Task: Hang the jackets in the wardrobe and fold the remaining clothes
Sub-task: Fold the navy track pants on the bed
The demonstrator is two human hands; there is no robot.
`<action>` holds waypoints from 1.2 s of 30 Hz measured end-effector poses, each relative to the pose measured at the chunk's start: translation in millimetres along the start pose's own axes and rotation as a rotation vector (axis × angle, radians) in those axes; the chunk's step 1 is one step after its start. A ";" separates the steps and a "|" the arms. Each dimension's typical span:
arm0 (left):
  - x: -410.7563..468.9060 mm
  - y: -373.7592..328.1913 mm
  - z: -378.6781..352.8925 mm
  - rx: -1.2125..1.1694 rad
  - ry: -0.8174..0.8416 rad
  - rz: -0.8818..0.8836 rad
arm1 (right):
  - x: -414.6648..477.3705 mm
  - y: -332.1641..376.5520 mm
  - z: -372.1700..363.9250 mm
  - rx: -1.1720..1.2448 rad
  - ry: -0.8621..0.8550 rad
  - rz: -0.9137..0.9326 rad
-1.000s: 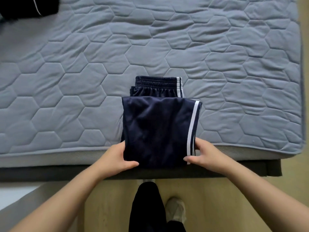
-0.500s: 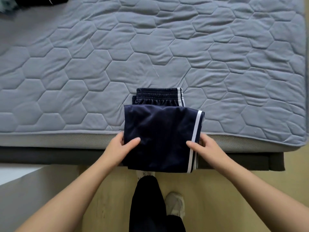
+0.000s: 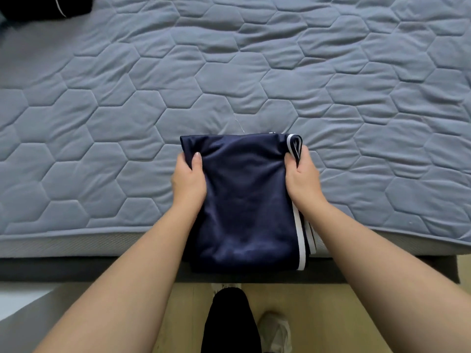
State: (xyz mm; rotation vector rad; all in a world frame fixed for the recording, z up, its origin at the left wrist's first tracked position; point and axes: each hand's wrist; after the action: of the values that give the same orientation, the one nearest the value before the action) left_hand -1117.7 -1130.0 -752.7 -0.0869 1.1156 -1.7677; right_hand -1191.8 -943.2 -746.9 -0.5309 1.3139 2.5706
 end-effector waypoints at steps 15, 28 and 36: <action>0.4 22.2 45.7 -0.097 0.305 0.363 | -13.0 -4.4 32.5 0.032 0.214 -0.414; -84.0 -77.5 129.7 -0.251 0.495 0.786 | -84.7 101.2 119.5 0.357 0.516 -0.978; -264.1 -170.6 265.7 -0.507 0.234 0.732 | -188.7 217.8 229.2 0.245 0.750 -0.824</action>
State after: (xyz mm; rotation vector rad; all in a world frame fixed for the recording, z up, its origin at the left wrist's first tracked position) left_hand -969.4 -1085.3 -371.4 0.2068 1.5056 -0.8403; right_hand -1144.1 -887.4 -386.1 -1.6606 1.1806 1.5415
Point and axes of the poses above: each hand's wrist, its own x-axis towards the middle knuckle, its own z-axis out of the back of the hand, y = z × x, and after that the axes turned 6 degrees about -y, right-handed
